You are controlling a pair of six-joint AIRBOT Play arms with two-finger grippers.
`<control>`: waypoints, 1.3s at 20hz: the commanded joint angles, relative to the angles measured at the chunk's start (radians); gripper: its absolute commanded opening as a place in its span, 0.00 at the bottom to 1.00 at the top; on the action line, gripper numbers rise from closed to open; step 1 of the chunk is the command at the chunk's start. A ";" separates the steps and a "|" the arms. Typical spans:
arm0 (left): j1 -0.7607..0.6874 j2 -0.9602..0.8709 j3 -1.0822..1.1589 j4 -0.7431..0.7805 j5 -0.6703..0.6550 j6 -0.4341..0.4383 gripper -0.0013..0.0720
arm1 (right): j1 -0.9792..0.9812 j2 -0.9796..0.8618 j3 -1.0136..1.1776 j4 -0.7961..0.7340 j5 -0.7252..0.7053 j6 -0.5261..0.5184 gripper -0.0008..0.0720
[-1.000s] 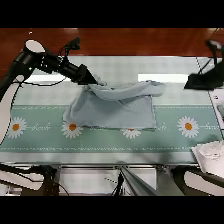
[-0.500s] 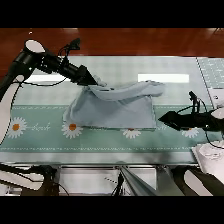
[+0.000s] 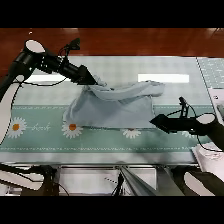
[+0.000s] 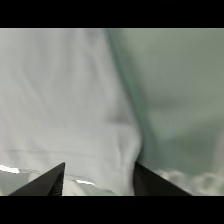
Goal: Fold the shirts.
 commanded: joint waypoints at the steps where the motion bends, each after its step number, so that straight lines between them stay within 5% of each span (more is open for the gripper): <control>1: 0.002 0.000 0.000 0.000 0.000 0.000 0.06 | 0.116 -0.067 -0.005 0.034 -0.118 0.038 0.51; 2: 0.005 0.000 0.000 0.000 0.002 0.000 0.06 | 0.118 -0.071 -0.005 0.034 -0.128 0.037 0.23; 3: 0.014 0.000 0.000 0.000 0.002 -0.002 0.06 | 0.108 -0.066 0.002 0.030 -0.124 0.036 0.04; 12: 0.188 0.008 0.045 -0.004 -0.047 -0.130 0.06 | -0.258 0.140 0.494 -0.086 -0.082 0.028 0.04; 16: 0.087 0.006 0.034 0.026 -0.106 -0.135 0.06 | -0.334 0.071 0.666 -0.158 -0.034 0.031 0.04; 20: -0.025 -0.020 0.032 0.164 -0.105 -0.135 0.06 | -0.339 -0.033 0.676 -0.200 0.068 0.049 0.04; 26: -0.090 -0.085 0.032 0.172 -0.049 -0.135 0.06 | -0.338 -0.134 0.676 -0.200 0.231 0.049 0.08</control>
